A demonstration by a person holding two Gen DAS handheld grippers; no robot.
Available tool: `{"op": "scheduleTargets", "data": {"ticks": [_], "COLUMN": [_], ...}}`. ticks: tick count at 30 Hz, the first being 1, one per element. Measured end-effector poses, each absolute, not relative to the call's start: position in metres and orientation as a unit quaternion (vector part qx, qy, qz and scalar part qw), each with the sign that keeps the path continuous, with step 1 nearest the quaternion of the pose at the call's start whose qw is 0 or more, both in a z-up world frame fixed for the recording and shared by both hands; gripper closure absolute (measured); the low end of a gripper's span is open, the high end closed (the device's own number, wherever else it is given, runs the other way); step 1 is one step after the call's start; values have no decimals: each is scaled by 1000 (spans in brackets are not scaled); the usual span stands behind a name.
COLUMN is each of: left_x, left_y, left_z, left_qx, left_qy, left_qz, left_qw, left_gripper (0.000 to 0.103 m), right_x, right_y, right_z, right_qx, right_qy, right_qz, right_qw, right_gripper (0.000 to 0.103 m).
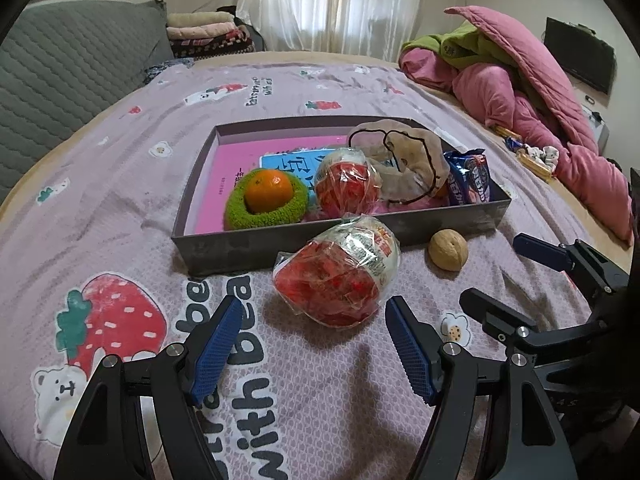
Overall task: Organize objects
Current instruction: 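Grasp the red egg in plastic with the left tool while the right tool grasps the walnut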
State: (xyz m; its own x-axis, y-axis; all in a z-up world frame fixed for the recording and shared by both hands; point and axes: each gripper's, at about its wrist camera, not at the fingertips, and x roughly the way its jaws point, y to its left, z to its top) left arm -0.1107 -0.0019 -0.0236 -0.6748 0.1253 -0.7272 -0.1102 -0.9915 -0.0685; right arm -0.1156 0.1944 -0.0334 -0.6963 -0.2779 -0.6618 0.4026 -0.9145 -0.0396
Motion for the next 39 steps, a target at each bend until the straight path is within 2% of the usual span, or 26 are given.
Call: {"op": "scheduleTargets", "data": {"ticks": [15, 20, 39], "left_x": [-132, -137, -153], "left_y": [4, 7, 7], "left_z": [-33, -36, -45], "left_qx": [-406, -408, -414], "left_qy": [-17, -17, -42], "left_qz": [910, 909, 904], "left_qw": [84, 89, 103], "left_gripper": [28, 28, 28], "right_x": [-130, -136, -153], "right_y": [184, 181, 169], "right_z": [-44, -46, -53], "right_qx": [351, 355, 373], "right_qy": [100, 101, 105], "right_qz": [-911, -910, -901], "right_qw": [190, 186, 193], "right_gripper": [17, 25, 69]}}
